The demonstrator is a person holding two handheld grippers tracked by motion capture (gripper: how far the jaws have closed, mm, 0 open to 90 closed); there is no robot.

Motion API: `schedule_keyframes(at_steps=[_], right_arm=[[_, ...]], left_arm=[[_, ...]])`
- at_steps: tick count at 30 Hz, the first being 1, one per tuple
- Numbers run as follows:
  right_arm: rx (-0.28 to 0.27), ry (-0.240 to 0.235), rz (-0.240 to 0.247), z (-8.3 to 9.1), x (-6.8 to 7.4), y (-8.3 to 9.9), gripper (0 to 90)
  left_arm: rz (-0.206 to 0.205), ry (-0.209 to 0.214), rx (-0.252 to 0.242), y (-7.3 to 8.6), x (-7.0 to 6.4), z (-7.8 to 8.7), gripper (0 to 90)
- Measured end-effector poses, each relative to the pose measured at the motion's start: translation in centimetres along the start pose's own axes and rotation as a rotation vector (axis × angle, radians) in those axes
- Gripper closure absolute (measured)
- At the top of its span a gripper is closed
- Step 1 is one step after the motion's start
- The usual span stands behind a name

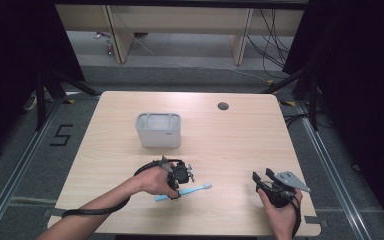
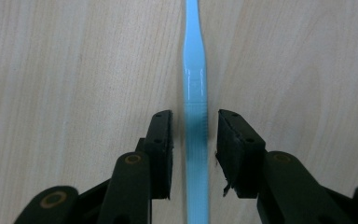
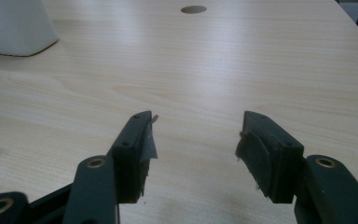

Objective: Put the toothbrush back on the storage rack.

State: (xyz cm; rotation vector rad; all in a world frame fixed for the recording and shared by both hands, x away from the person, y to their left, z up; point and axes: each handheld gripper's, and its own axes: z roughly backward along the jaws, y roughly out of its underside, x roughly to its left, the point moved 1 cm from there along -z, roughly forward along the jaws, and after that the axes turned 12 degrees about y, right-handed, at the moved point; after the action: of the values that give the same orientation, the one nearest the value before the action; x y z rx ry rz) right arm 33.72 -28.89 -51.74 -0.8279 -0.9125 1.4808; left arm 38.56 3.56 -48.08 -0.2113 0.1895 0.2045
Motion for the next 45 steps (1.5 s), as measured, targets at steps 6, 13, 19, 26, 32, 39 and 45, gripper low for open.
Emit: schedule_keyframes(at_steps=[6,13,19,26,32,39,45], right_arm=[[0.004,0.000,0.005,0.0,0.0,0.0,44.8],[0.006,-0.011,0.005,0.0,-0.1,0.0,44.7],[0.005,-0.012,0.005,0.0,-0.1,0.0,44.7],[0.007,-0.007,0.006,0.0,-0.1,0.0,44.6],[0.005,-0.002,0.005,0.0,0.0,0.0,44.7],[0.000,0.004,0.004,0.0,0.0,0.0,44.6],[-0.014,0.003,0.019,-0.1,0.1,0.0,44.6]], left_arm=[[0.001,-0.005,0.025,-0.3,-0.1,-0.3,67.4],[-0.011,-0.005,0.034,-0.7,0.0,-0.5,69.8],[-0.010,0.010,0.050,-0.9,0.2,-0.7,70.5],[0.004,0.024,0.057,-1.0,0.4,-0.7,72.1],[-0.010,0.027,0.092,-1.1,0.4,-0.8,73.3],[-0.033,0.000,0.115,-1.4,0.0,-1.0,76.2],[-0.067,-0.004,0.119,-1.4,-0.2,-1.0,78.1]])
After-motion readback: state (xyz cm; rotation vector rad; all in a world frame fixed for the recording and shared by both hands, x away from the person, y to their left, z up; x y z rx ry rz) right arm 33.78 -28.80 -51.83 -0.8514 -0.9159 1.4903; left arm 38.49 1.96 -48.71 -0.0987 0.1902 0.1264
